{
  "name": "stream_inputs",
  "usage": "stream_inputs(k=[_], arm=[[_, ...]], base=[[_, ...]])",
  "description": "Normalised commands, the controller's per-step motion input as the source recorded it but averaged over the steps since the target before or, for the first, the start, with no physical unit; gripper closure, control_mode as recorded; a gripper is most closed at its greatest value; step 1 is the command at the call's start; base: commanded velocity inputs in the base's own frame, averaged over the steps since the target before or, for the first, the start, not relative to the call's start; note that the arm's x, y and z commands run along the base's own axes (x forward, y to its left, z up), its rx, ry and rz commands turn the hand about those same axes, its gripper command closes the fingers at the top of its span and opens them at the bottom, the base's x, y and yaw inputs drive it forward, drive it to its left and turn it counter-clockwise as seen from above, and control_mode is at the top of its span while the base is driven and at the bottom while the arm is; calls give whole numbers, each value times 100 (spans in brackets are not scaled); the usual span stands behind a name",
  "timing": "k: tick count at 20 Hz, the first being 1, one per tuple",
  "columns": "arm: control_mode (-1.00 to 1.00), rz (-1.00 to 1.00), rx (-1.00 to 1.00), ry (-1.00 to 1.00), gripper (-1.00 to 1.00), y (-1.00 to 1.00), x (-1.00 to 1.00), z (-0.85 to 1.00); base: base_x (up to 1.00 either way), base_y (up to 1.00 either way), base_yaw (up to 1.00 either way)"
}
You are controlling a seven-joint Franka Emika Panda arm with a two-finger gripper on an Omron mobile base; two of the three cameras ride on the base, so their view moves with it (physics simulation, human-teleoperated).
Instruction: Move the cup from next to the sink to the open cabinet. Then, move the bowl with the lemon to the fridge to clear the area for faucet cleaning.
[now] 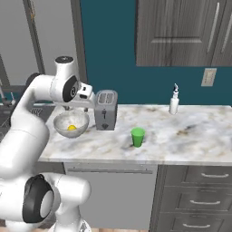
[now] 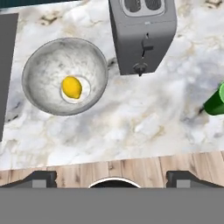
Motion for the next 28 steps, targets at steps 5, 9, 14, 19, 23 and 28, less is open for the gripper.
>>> stream_inputs(k=[5,9,14,19,23,28], arm=[[-100,0,0,10,-100,24,53,-36],[-100,0,4,20,-100,0,18,-54],[-100,0,3,17,-100,6,27,-58],[-100,0,0,7,-100,18,32,-50],[-100,0,0,0,-100,2,37,-28],[-100,0,0,0,-100,6,48,-38]], base=[[0,0,0],[0,0,0],[0,0,0],[0,0,0],[0,0,0],[0,0,0]])
